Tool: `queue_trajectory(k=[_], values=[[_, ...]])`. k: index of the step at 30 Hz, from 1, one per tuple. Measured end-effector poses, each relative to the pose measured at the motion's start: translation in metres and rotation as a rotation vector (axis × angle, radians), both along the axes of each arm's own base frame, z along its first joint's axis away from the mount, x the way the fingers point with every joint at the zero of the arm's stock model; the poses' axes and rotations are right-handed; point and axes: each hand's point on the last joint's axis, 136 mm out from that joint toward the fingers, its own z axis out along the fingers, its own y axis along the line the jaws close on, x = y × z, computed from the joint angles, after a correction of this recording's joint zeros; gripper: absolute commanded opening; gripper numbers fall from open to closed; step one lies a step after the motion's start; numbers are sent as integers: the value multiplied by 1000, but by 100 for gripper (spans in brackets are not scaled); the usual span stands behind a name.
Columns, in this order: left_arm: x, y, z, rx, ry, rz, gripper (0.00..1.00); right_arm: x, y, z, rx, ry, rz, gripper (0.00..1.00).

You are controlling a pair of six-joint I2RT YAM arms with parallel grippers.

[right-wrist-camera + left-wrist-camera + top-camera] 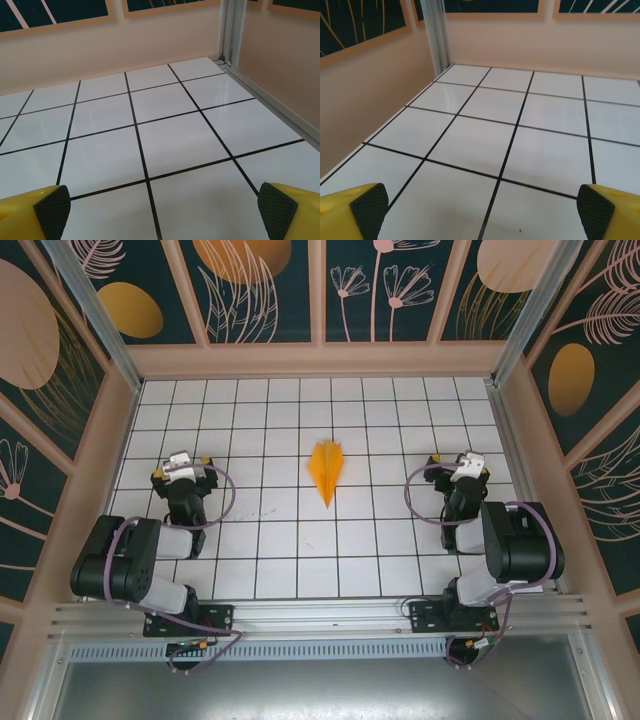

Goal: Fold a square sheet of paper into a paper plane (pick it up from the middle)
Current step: Reset both arms

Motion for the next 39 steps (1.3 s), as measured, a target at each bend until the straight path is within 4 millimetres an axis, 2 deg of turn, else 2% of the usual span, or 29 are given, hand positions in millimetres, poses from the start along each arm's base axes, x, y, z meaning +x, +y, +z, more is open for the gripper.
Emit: queue_trajectory(k=[3, 12, 39], values=[[3, 4, 0, -20, -15, -20, 99, 0, 0, 1, 0, -3, 0, 99], [7, -6, 9, -38, -55, -83, 99, 0, 0, 1, 0, -3, 0, 99], [8, -7, 11, -38, -65, -87, 99, 0, 0, 1, 1, -3, 0, 99]])
